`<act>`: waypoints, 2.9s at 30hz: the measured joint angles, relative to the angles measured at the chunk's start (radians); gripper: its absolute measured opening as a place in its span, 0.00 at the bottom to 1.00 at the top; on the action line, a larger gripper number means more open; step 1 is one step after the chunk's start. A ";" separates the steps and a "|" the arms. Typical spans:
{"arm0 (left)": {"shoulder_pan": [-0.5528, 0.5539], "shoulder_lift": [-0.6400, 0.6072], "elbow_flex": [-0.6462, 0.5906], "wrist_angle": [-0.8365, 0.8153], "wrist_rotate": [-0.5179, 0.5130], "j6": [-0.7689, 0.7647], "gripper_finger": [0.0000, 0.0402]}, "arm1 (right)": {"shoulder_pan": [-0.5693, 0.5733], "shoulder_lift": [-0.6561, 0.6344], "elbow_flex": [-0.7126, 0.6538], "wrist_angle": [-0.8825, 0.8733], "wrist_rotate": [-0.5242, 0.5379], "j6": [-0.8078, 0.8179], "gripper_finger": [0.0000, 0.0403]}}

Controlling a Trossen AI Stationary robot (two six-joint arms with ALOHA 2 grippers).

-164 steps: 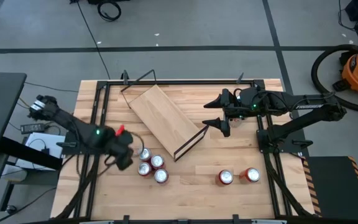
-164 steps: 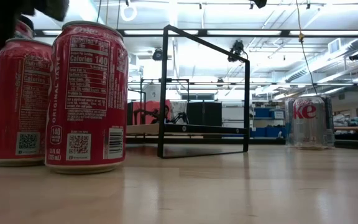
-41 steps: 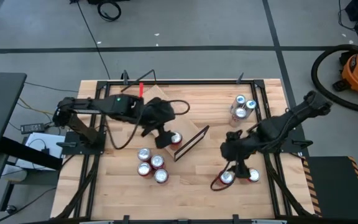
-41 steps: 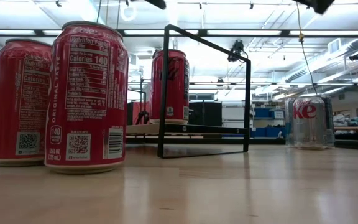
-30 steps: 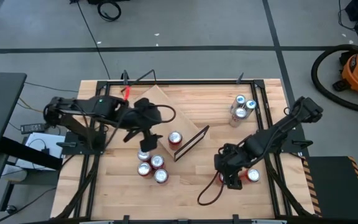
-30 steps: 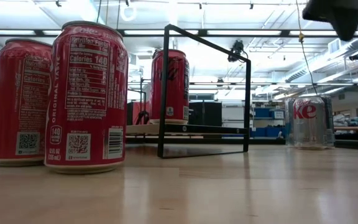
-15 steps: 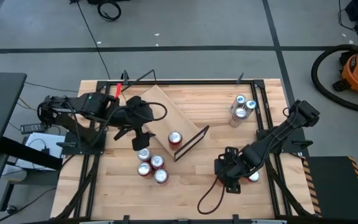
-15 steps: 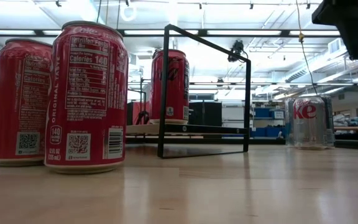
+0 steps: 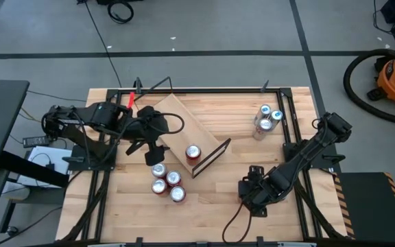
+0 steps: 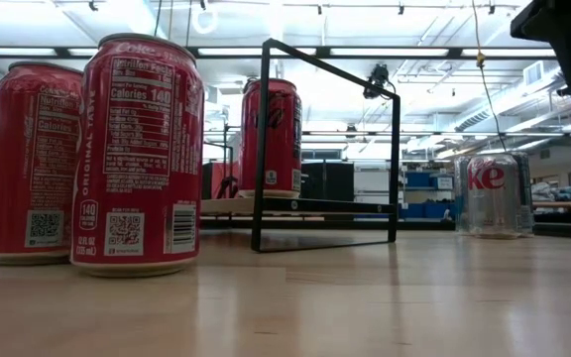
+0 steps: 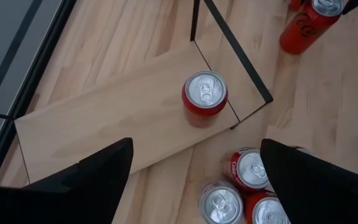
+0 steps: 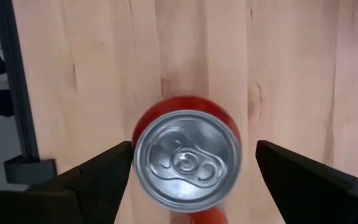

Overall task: Place canned beverage on shelf
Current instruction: Put the red and black soda can on the shelf aligned with the other red and black soda can

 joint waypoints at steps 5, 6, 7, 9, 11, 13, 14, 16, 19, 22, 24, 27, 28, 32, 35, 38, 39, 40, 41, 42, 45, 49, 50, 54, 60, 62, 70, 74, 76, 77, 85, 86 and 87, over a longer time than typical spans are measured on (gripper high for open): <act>0.000 0.000 0.000 -0.001 0.000 0.000 0.91 | -0.001 0.000 -0.008 0.028 0.009 0.000 0.88; 0.000 0.000 0.000 -0.001 0.000 0.000 0.91 | -0.001 0.000 -0.008 0.033 0.010 0.000 0.88; 0.000 0.000 0.000 -0.001 0.000 0.000 0.91 | -0.001 0.000 -0.008 0.036 0.012 0.000 0.88; 0.000 0.000 0.000 -0.002 0.000 0.000 0.91 | 0.000 0.000 -0.008 0.042 0.015 -0.001 0.88; 0.000 0.000 0.000 -0.002 0.000 0.000 0.91 | 0.000 0.000 -0.014 0.056 0.025 -0.008 0.88; 0.000 0.000 0.000 -0.002 0.000 0.000 0.91 | -0.001 0.000 -0.030 0.079 0.025 -0.013 0.88; 0.000 0.000 0.000 -0.002 0.000 0.000 0.91 | -0.001 0.000 -0.038 0.089 0.025 -0.015 0.88; 0.000 0.000 0.000 -0.002 0.000 0.000 0.91 | -0.001 0.000 -0.054 0.118 0.019 -0.015 0.88; 0.000 0.001 0.000 -0.002 0.000 0.000 0.91 | -0.001 0.000 -0.071 0.134 0.017 -0.015 0.88; 0.000 0.001 0.000 -0.002 0.000 0.000 0.91 | -0.001 0.000 -0.085 0.139 0.013 -0.015 0.88; 0.000 0.001 0.000 -0.003 0.000 0.000 0.91 | -0.001 0.000 -0.094 0.148 0.012 -0.017 0.88; 0.000 0.001 0.000 -0.003 0.000 0.001 0.91 | -0.001 0.000 -0.117 0.175 0.008 -0.020 0.88; 0.000 0.001 0.000 -0.003 0.000 0.001 0.91 | -0.001 0.000 -0.127 0.191 0.007 -0.019 0.88; 0.000 0.001 0.000 -0.003 0.000 0.001 0.91 | -0.006 0.000 -0.161 0.261 -0.026 -0.026 0.87; 0.000 0.001 0.000 -0.003 0.000 0.000 0.91 | -0.013 0.000 -0.170 0.264 -0.030 -0.024 0.86; 0.000 0.001 0.000 -0.003 0.000 -0.007 0.91 | -0.020 0.000 -0.170 0.263 -0.032 -0.033 0.85; 0.000 0.001 0.000 -0.003 0.000 -0.007 0.91 | -0.023 0.000 -0.170 0.261 -0.032 -0.037 0.85; 0.000 0.001 0.000 -0.003 0.000 -0.007 0.91 | -0.027 -0.001 -0.170 0.258 -0.032 -0.041 0.84; 0.000 0.001 0.000 -0.003 0.000 -0.008 0.91 | -0.032 -0.002 -0.169 0.255 -0.036 -0.042 0.82; 0.000 0.001 0.000 -0.003 0.000 -0.009 0.91 | -0.038 -0.003 -0.169 0.253 -0.045 -0.043 0.81; 0.000 0.001 0.000 -0.009 0.000 -0.012 0.91 | -0.058 -0.002 -0.150 0.210 -0.083 -0.046 0.80; 0.000 0.001 0.000 -0.050 0.000 -0.018 0.91 | -0.092 -0.002 -0.083 0.099 -0.093 -0.070 0.80; 0.000 0.001 0.000 -0.060 0.000 -0.021 0.91 | -0.102 -0.002 -0.056 0.064 -0.093 -0.086 0.80; -0.001 -0.011 0.000 -0.068 0.000 -0.021 0.91 | -0.155 -0.002 0.053 -0.065 -0.089 -0.150 0.80; -0.002 -0.025 0.000 -0.061 0.000 0.017 0.91 | -0.264 -0.002 0.265 -0.308 -0.013 -0.222 0.80; -0.002 -0.025 0.000 -0.052 -0.004 0.042 0.91 | -0.309 -0.003 0.337 -0.397 0.024 -0.241 0.80; 0.031 -0.025 0.000 0.033 -0.057 0.124 0.91 | -0.540 -0.067 0.446 -0.535 0.043 -0.409 0.80; 0.063 -0.027 0.000 0.033 -0.064 0.133 0.91 | -0.655 -0.102 0.447 -0.526 0.068 -0.528 0.80; 0.079 -0.027 0.000 0.039 -0.064 0.133 0.91 | -0.713 -0.102 0.447 -0.506 0.065 -0.592 0.80; 0.087 -0.027 0.000 0.047 -0.064 0.133 0.91 | -0.740 -0.101 0.447 -0.487 0.061 -0.619 0.80; 0.118 -0.027 0.000 0.072 -0.062 0.147 0.91 | -0.866 -0.092 0.447 -0.289 -0.026 -0.793 0.81; 0.119 -0.027 0.000 0.072 -0.062 0.150 0.91 | -0.870 -0.084 0.448 -0.282 -0.035 -0.804 0.81; 0.119 -0.027 0.000 0.073 -0.062 0.155 0.91 | -0.871 -0.071 0.447 -0.274 -0.044 -0.812 0.81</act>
